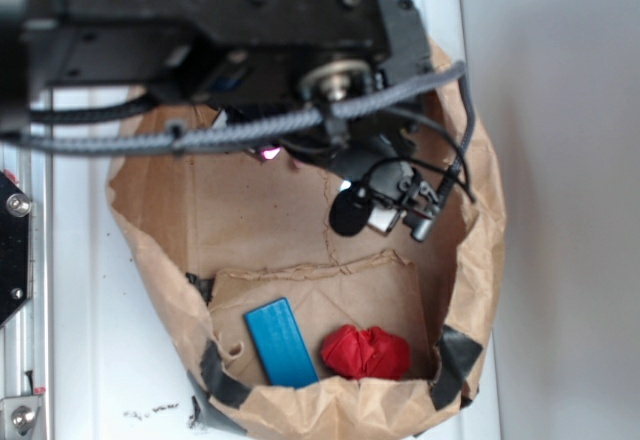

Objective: Grab the pink bunny.

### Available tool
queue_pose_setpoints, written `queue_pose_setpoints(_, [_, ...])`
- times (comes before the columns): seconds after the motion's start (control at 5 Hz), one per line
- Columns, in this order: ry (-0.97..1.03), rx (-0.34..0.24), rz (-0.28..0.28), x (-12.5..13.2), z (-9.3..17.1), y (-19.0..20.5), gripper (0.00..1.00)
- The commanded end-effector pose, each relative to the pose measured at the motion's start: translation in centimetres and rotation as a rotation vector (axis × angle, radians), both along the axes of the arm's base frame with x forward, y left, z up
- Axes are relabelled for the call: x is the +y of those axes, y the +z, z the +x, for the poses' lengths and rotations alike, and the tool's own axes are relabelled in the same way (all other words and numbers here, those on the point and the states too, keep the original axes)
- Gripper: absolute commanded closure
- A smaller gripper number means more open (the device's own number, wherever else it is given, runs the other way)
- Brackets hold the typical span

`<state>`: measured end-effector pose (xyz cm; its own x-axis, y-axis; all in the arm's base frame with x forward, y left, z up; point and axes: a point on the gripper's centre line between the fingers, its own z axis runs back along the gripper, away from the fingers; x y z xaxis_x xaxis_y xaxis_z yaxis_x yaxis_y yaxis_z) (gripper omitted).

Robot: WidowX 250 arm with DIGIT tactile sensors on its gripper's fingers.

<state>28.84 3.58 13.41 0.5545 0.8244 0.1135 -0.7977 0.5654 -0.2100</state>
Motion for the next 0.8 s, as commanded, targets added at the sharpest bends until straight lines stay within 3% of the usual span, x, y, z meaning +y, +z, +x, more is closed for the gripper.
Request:
queue_pose_setpoints(0.0, [0.008,-0.052,0.010,0.5,0.1,1.4,0.00])
queue_pose_setpoints(0.2, [0.008,-0.052,0.010,0.5,0.1,1.4,0.00])
queue_pose_setpoints(0.4, [0.022,-0.088,0.036,0.4,1.8,-1.5,0.00])
queue_pose_setpoints(0.6, [0.023,-0.094,0.113,0.6,2.5,-4.4,0.00])
